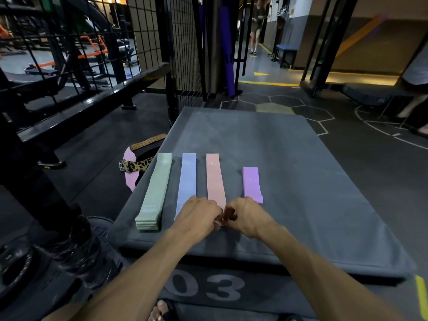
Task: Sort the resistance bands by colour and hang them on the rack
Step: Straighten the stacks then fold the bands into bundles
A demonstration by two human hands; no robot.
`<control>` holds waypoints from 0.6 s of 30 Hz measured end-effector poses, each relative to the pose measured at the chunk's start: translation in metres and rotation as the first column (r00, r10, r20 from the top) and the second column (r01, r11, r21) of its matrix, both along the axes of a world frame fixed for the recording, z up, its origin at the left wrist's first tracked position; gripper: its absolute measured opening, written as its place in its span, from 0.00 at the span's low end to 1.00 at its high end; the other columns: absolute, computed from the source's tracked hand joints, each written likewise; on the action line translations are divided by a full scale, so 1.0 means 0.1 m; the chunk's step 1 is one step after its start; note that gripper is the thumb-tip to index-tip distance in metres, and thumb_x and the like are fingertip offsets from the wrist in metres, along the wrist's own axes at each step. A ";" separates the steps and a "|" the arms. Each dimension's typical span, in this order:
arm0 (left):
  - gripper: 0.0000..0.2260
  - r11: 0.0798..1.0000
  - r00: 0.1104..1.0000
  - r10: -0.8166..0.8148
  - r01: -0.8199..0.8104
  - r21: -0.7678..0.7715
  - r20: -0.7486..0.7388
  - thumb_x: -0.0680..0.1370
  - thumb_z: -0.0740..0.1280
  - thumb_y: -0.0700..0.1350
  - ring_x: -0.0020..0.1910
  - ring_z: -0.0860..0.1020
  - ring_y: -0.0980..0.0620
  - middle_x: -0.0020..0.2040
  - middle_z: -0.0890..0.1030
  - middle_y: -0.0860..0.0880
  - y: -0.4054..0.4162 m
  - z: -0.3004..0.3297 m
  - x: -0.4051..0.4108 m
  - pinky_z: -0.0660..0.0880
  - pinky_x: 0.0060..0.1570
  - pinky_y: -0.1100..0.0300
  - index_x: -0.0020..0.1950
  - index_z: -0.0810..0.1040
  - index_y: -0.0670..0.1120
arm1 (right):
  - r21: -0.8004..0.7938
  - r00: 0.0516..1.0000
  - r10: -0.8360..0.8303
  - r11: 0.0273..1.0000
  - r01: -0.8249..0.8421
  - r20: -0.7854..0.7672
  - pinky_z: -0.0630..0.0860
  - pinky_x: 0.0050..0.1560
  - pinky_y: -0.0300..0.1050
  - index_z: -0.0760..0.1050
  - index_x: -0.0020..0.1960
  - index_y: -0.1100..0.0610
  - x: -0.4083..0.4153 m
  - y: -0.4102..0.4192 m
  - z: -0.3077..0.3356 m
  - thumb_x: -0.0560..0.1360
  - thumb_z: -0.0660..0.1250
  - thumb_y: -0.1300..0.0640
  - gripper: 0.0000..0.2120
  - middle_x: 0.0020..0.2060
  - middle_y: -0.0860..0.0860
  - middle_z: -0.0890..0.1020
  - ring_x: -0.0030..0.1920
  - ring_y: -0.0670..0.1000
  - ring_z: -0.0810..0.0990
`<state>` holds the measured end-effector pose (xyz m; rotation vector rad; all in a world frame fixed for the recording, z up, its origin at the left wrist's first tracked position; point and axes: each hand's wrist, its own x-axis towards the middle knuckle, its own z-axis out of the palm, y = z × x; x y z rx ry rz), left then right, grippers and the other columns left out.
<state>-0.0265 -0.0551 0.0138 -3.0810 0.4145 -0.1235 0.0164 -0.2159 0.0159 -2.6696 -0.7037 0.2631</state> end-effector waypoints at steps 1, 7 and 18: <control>0.05 1.000 1.000 -0.007 0.007 0.021 0.010 0.78 0.67 0.48 0.47 0.79 0.47 0.47 0.83 0.50 -0.01 0.00 0.01 0.64 0.47 0.55 0.49 0.83 0.53 | 0.002 1.000 0.000 1.000 0.000 0.002 0.81 0.54 0.49 0.85 0.51 0.54 0.01 0.00 -0.01 0.74 0.73 0.54 0.07 0.46 0.53 0.86 0.47 0.54 0.84; 0.08 0.992 0.995 -0.062 0.053 0.116 0.073 0.79 0.63 0.43 0.47 0.78 0.46 0.47 0.82 0.48 -0.03 -0.03 0.00 0.60 0.46 0.55 0.49 0.82 0.51 | 0.015 1.000 0.013 1.000 -0.013 0.023 0.81 0.51 0.49 0.85 0.48 0.53 0.01 -0.02 -0.05 0.73 0.74 0.54 0.05 0.45 0.52 0.86 0.46 0.53 0.83; 0.09 0.996 0.992 -0.077 0.071 0.061 0.099 0.78 0.62 0.48 0.55 0.77 0.47 0.53 0.82 0.50 0.03 0.12 0.05 0.64 0.50 0.54 0.53 0.80 0.50 | -0.027 0.961 0.119 0.993 -0.115 0.249 0.77 0.46 0.49 0.80 0.48 0.52 0.02 -0.04 0.05 0.75 0.68 0.47 0.09 0.47 0.49 0.81 0.48 0.54 0.80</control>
